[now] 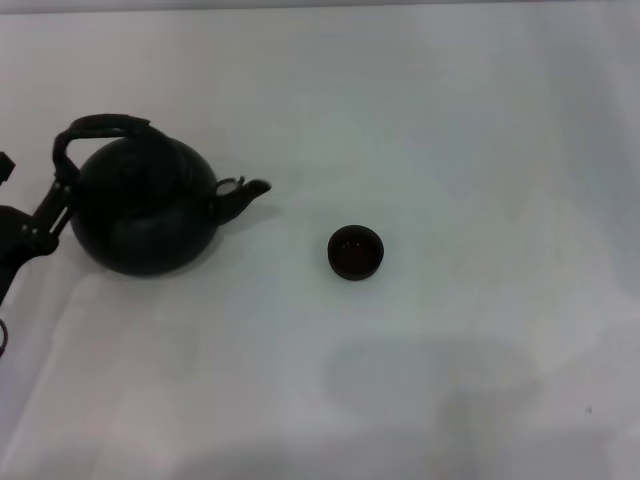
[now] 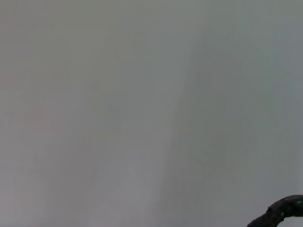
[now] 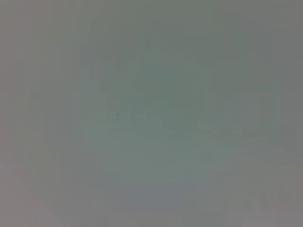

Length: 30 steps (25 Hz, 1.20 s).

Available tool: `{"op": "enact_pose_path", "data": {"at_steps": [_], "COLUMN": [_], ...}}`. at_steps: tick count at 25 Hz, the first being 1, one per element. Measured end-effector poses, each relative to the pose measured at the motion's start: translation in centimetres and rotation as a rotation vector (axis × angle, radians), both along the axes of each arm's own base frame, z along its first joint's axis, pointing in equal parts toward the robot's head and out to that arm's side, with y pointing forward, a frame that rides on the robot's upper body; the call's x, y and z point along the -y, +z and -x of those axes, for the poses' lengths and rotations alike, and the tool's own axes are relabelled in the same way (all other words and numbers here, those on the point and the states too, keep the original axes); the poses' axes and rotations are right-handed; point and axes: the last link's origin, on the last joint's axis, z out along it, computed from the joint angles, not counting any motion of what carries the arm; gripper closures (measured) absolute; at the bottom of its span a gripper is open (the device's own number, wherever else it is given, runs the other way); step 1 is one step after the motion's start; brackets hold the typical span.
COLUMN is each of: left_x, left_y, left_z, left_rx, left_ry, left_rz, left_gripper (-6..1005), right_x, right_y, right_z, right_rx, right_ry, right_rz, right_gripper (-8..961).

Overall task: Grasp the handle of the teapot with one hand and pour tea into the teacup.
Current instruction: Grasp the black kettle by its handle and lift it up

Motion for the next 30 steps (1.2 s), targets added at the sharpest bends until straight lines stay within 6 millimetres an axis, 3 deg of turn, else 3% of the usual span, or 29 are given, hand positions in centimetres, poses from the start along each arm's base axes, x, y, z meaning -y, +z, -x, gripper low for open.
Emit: {"op": "enact_pose_path", "data": {"at_steps": [8, 17, 27, 30], "left_x": [-1.0, -2.6, -2.8, -2.7], "left_y": [0.0, -0.7, -0.8, -1.0], "left_z": [0.0, -0.3, -0.4, -0.3], "left_rx": [-0.016, -0.034, -0.038, -0.033], "left_ry": [0.010, 0.023, 0.022, 0.028], "left_rz": [0.002, 0.040, 0.049, 0.054], "left_gripper": [237, 234, 239, 312], "right_x": [0.0, -0.1, -0.1, -0.1], "right_y": [0.2, 0.5, 0.5, 0.5], "right_z": [-0.1, 0.1, 0.0, 0.0], "right_rx": [-0.004, 0.000, 0.000, -0.001], "right_ry": [-0.003, 0.006, 0.005, 0.005], "right_rz": [-0.011, -0.017, -0.017, -0.017], "right_gripper": [81, 82, 82, 82]}}
